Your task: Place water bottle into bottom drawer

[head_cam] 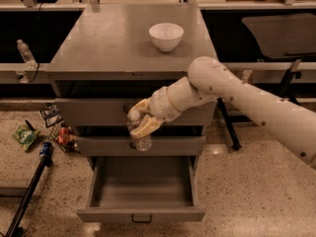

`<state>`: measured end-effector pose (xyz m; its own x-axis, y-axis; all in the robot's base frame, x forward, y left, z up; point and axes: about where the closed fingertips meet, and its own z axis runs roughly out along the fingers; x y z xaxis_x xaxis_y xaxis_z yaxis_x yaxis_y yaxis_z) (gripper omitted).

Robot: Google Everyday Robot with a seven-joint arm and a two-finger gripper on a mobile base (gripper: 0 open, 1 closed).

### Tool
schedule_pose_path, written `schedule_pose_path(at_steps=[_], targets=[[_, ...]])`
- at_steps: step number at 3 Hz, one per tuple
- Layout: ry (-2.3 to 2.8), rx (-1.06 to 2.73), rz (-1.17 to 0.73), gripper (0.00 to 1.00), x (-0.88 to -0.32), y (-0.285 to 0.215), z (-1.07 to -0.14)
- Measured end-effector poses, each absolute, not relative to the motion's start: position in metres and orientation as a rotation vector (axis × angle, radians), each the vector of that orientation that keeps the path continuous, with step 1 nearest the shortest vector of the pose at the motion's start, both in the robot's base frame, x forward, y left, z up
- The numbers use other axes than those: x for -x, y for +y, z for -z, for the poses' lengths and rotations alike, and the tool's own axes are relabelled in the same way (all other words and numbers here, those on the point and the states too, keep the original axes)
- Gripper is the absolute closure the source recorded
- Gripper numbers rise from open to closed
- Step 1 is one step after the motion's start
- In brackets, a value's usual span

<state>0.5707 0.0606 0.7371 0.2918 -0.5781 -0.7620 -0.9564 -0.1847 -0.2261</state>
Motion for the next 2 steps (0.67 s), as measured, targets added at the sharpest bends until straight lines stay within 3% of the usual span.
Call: schedule_pose_path(at_steps=[2], targets=[[1.421, 1.812, -0.736, 1.0, -0.579, 0.065, -0.683]])
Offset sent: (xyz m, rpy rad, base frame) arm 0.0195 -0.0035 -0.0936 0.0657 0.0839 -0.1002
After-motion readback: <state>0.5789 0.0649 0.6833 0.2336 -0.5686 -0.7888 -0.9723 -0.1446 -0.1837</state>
